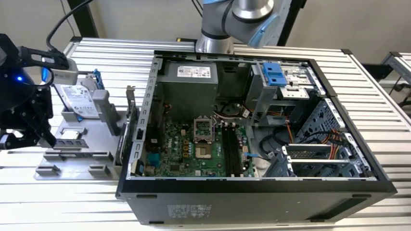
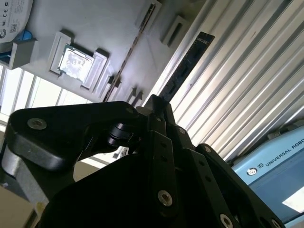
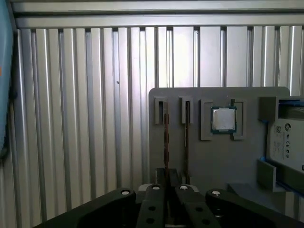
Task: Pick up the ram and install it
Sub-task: 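Pick up the ram and move it above insertion slot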
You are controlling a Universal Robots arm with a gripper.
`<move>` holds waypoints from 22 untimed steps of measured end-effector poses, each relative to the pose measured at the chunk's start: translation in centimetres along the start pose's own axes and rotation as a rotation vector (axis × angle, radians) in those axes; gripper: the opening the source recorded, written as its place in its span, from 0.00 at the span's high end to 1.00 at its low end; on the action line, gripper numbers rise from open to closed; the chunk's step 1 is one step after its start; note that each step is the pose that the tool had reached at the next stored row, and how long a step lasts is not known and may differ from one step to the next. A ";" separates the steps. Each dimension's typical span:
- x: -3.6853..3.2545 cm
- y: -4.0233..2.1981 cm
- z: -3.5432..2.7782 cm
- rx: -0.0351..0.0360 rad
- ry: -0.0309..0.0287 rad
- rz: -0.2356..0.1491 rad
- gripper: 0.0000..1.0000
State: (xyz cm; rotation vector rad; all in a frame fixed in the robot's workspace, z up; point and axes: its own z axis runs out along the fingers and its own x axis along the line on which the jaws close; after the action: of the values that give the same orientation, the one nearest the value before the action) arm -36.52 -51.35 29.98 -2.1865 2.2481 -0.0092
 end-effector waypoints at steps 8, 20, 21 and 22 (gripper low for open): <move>0.00 -0.01 -1.26 0.0000 0.0000 0.000 1.00; 0.00 -0.02 -2.91 -0.0001 0.0000 0.000 1.00; 0.00 -0.02 -3.02 0.0000 0.0000 0.000 1.00; 0.00 -0.03 -3.14 -0.0001 0.0000 0.000 1.00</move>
State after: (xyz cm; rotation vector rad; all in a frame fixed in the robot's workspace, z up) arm -36.52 -51.35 33.11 -2.1866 2.2481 -0.0092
